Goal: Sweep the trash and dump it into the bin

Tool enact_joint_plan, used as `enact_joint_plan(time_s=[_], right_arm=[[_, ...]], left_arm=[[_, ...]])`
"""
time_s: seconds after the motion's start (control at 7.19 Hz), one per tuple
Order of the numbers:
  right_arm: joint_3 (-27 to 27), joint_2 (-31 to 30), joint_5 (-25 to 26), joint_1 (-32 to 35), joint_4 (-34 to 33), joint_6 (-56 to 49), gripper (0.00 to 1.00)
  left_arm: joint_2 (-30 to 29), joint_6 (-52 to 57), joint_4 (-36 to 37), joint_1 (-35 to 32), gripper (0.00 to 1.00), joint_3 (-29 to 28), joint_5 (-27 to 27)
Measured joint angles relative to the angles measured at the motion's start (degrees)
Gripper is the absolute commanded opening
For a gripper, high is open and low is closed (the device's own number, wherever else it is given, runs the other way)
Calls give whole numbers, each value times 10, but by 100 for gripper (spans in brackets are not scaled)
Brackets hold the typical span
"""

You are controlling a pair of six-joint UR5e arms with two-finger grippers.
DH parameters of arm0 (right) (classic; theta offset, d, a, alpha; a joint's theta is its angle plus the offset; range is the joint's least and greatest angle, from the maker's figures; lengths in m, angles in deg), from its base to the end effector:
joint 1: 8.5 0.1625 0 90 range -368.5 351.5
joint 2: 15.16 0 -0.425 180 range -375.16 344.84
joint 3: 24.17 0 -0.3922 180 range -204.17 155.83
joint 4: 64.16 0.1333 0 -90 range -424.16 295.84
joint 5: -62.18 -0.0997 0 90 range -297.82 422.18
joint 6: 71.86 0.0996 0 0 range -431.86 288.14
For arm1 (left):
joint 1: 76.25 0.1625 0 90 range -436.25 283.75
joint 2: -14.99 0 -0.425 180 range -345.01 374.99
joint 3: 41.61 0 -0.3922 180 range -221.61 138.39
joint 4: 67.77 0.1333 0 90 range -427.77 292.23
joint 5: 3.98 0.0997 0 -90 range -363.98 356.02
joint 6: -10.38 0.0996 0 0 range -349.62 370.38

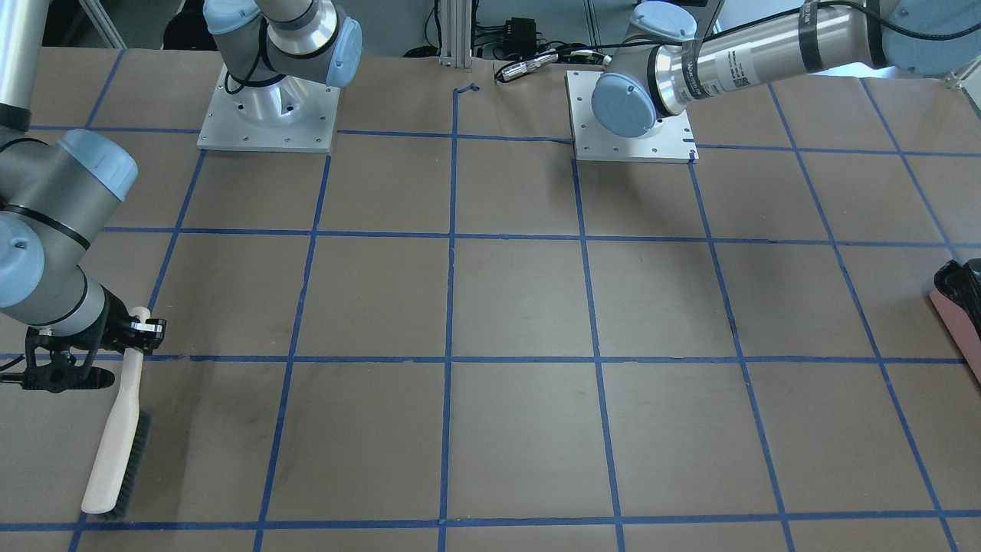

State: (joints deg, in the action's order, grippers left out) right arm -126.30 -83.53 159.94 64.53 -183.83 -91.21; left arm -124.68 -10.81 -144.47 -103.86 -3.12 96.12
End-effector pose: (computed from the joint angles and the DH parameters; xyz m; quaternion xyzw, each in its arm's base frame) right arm -0.0532 -0.5851 0.2341 0.0231 -0.9968 -0.0549 0.0532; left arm 0.6887 -0.4909 0.3815 -0.6667 0.7285 -0.0921 0.1278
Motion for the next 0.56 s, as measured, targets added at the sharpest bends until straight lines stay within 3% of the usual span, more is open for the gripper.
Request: enact_joint_plan(time_s=[0.56], right_arm=[[1,-1,0,-8,0,1,0]], left_arm=[[-17,19,36,4,0,-5,-1]])
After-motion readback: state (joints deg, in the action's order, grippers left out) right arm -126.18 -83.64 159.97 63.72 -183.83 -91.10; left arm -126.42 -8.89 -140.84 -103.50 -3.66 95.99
